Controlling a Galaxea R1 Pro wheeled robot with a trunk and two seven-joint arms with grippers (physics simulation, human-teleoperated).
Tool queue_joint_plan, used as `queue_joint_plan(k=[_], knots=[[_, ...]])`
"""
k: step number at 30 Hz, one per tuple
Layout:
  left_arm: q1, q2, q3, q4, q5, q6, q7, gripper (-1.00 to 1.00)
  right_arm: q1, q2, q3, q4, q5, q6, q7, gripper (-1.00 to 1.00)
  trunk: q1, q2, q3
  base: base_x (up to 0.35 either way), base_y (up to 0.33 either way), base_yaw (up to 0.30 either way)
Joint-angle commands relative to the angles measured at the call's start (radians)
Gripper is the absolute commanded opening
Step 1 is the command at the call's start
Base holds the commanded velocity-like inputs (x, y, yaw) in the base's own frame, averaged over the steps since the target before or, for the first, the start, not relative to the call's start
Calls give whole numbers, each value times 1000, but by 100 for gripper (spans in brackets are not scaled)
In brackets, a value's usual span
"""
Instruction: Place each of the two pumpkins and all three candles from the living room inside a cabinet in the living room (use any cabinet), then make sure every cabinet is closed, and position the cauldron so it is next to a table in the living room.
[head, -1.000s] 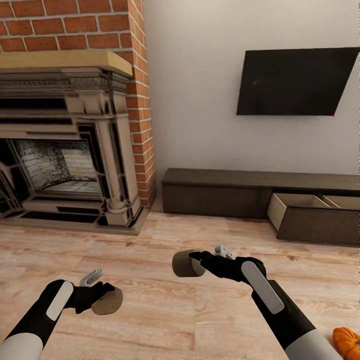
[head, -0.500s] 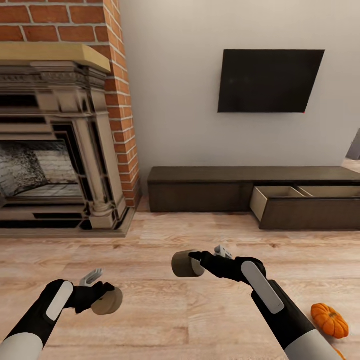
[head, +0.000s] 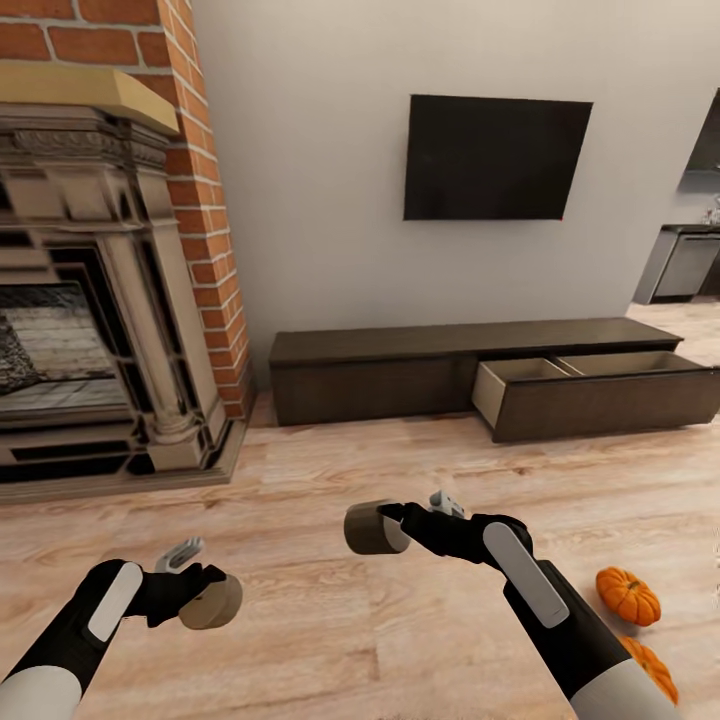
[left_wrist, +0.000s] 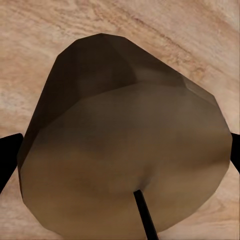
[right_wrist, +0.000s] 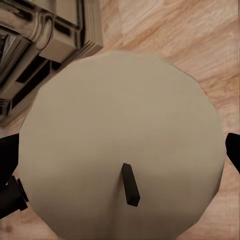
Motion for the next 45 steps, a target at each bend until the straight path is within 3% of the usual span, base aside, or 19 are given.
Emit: queue_joint_plan(k=[1, 36, 45], knots=[[0, 1, 2, -1, 5, 4, 2, -100, -1, -1, 2, -1, -12, -1, -12, -100, 0, 0, -2, 0, 234, -246], [0, 3, 2, -2, 12, 4, 1, -100, -1, -1, 1, 0, -10, -3, -10, -100, 0, 0, -38, 0, 225, -230], [0, 3, 2, -2, 12, 4, 1, -100, -1, -1, 1, 1, -10, -4, -10, -100, 0, 0, -48, 0, 66, -214]])
